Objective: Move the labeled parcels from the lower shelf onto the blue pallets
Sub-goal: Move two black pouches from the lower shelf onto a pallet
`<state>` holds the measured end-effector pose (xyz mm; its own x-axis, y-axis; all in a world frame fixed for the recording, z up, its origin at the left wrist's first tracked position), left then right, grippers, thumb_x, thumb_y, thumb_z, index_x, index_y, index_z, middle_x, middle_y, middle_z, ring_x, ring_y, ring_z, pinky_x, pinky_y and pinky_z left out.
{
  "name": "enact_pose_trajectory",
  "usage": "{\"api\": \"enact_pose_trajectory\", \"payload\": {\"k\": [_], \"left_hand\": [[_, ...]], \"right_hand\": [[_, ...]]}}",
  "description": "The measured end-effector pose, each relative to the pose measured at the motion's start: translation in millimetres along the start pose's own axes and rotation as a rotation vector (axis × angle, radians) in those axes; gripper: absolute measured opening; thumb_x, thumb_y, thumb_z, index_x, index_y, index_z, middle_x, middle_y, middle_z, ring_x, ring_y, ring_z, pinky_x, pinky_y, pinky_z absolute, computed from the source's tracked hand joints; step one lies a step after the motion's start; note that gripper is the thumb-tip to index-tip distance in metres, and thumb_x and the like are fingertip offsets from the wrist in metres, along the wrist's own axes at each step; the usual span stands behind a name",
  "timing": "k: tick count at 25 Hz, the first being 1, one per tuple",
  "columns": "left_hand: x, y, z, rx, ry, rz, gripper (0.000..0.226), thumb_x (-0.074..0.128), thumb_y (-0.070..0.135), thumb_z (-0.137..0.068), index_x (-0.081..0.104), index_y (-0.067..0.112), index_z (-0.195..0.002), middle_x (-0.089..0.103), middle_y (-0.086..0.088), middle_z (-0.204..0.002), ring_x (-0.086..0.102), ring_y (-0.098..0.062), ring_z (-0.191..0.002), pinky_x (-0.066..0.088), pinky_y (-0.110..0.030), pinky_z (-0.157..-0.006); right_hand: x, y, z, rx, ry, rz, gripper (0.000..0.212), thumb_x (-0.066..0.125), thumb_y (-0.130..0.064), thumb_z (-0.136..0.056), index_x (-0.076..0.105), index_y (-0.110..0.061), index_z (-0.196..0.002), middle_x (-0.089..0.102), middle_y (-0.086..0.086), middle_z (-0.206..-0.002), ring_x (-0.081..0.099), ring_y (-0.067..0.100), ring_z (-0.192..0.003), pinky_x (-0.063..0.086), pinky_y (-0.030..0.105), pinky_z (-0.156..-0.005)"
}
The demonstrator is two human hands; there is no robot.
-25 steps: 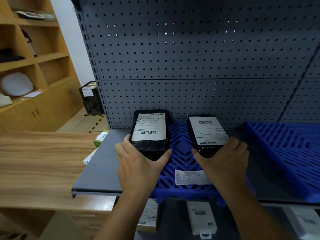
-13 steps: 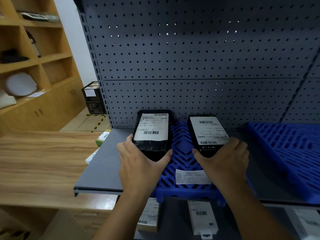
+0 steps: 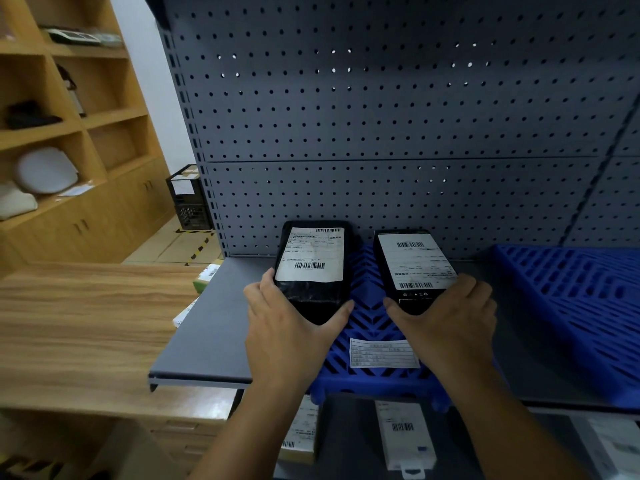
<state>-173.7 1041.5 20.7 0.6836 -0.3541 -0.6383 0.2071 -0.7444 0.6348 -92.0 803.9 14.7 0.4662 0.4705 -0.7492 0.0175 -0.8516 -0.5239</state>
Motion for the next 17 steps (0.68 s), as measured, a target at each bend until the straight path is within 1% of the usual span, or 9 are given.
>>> {"api": "enact_pose_trajectory", "payload": {"k": [5, 9, 14, 17], "left_hand": [[1.5, 0.4, -0.2, -0.012, -0.015, 0.019, 0.125, 0.072, 0.088, -0.055, 0.03, 0.016, -0.149, 0.04, 0.001, -0.13, 0.053, -0.021, -0.118, 0.053, -0.038, -0.085], [1.5, 2.2, 2.8, -0.014, -0.011, 0.013, 0.126, 0.071, 0.088, -0.056, 0.028, 0.016, -0.15, 0.04, 0.0, -0.132, 0.054, -0.02, -0.118, 0.053, -0.037, -0.083], [1.5, 4.6, 4.5, -0.01, -0.009, 0.042, 0.125, 0.073, 0.086, -0.057, 0.028, 0.016, -0.151, 0.039, 0.001, -0.133, 0.054, -0.019, -0.119, 0.054, -0.037, -0.084], [2.9, 7.7, 5.5, 0.0, -0.024, 0.054, 0.124, 0.072, 0.087, -0.057, 0.029, 0.018, -0.15, 0.039, 0.002, -0.132, 0.056, -0.017, -0.115, 0.051, -0.032, -0.083]], "right_hand": [[0.6, 0.8, -0.4, -0.009, 0.018, 0.005, 0.109, 0.077, -0.074, -0.056, 0.037, -0.002, -0.129, 0.043, 0.019, -0.126, 0.045, 0.036, -0.114, 0.041, 0.049, -0.099], [1.2, 1.7, -0.3, -0.013, 0.026, 0.007, 0.11, 0.077, -0.075, -0.056, 0.037, -0.002, -0.128, 0.043, 0.019, -0.125, 0.045, 0.036, -0.113, 0.042, 0.049, -0.097], [1.5, 2.0, -0.3, -0.011, 0.02, 0.003, 0.109, 0.077, -0.075, -0.056, 0.037, -0.003, -0.128, 0.043, 0.018, -0.125, 0.044, 0.036, -0.113, 0.041, 0.049, -0.098], [0.3, 1.8, -0.7, -0.008, 0.024, -0.014, 0.108, 0.079, -0.073, -0.056, 0.039, -0.002, -0.127, 0.044, 0.018, -0.124, 0.045, 0.035, -0.113, 0.041, 0.048, -0.099]]}}
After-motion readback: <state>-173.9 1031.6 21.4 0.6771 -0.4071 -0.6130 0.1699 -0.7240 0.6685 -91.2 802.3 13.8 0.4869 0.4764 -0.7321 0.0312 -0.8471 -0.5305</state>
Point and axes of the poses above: each hand's wrist, its own z-axis away from the middle knuckle, its own x-axis out of the palm, y = z × x, the point moved 7 cm from there along -z, towards the middle knuckle
